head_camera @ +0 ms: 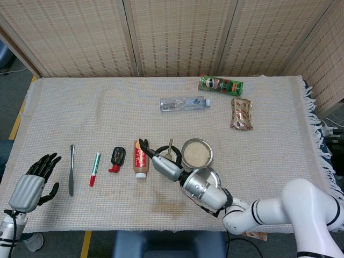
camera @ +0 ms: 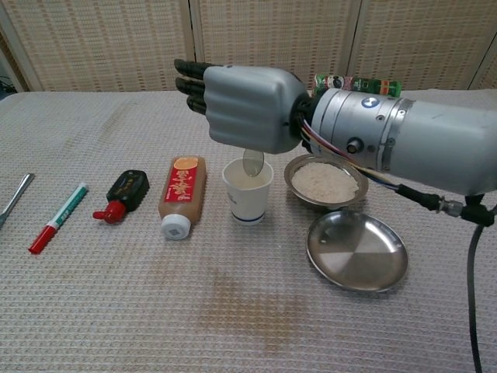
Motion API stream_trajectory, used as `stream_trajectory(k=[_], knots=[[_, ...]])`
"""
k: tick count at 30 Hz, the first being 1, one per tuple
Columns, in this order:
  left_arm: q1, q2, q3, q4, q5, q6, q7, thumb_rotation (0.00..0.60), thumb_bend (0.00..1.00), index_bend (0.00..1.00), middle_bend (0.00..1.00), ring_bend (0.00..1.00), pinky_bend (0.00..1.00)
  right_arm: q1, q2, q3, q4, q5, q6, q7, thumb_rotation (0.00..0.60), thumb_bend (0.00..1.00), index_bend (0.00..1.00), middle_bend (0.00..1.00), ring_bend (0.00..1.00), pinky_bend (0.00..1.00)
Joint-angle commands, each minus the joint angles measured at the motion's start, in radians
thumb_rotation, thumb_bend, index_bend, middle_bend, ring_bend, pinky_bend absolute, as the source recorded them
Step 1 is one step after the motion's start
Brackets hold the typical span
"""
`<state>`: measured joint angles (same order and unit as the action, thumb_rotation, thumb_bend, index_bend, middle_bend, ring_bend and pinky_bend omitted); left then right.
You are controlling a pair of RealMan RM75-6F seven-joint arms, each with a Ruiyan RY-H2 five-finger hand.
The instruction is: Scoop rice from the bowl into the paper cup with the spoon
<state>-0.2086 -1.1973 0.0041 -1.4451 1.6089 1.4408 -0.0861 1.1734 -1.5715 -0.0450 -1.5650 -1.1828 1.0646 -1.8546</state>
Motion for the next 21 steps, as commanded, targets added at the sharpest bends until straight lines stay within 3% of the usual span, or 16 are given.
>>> stream_trajectory(k=[1, 8, 14, 18, 21], knots=[[-0.001, 0.000, 0.001, 0.001, 0.002, -0.002, -0.001, 0.600, 0.48, 0.00, 0.00, 0.00, 0.18, -0.001, -0.002, -0.015, 0.007, -0.020, -0.005, -0.010, 0.600, 0.41, 0.74, 0.14, 0.00, 0.00], [0.000, 0.000, 0.001, 0.003, 0.000, 0.000, -0.006, 0.600, 0.48, 0.00, 0.00, 0.00, 0.18, -0.042, 0.002, 0.008, -0.006, -0.031, 0.048, 0.048, 0.600, 0.41, 0.74, 0.14, 0.00, 0.00], [0.003, 0.001, 0.000, 0.003, -0.002, 0.004, -0.002, 0.600, 0.48, 0.00, 0.00, 0.00, 0.18, -0.150, 0.021, 0.078, -0.075, 0.016, 0.199, 0.213, 0.600, 0.41, 0.73, 0.14, 0.00, 0.00], [0.005, 0.000, 0.001, -0.003, 0.000, 0.007, 0.007, 0.600, 0.48, 0.00, 0.00, 0.00, 0.18, -0.274, -0.010, 0.165, -0.123, 0.124, 0.304, 0.492, 0.600, 0.41, 0.72, 0.14, 0.00, 0.00], [0.008, 0.001, 0.001, -0.008, 0.002, 0.012, 0.013, 0.600, 0.48, 0.00, 0.00, 0.00, 0.18, -0.341, 0.017, 0.198, -0.175, 0.213, 0.284, 0.680, 0.600, 0.40, 0.71, 0.14, 0.00, 0.00]])
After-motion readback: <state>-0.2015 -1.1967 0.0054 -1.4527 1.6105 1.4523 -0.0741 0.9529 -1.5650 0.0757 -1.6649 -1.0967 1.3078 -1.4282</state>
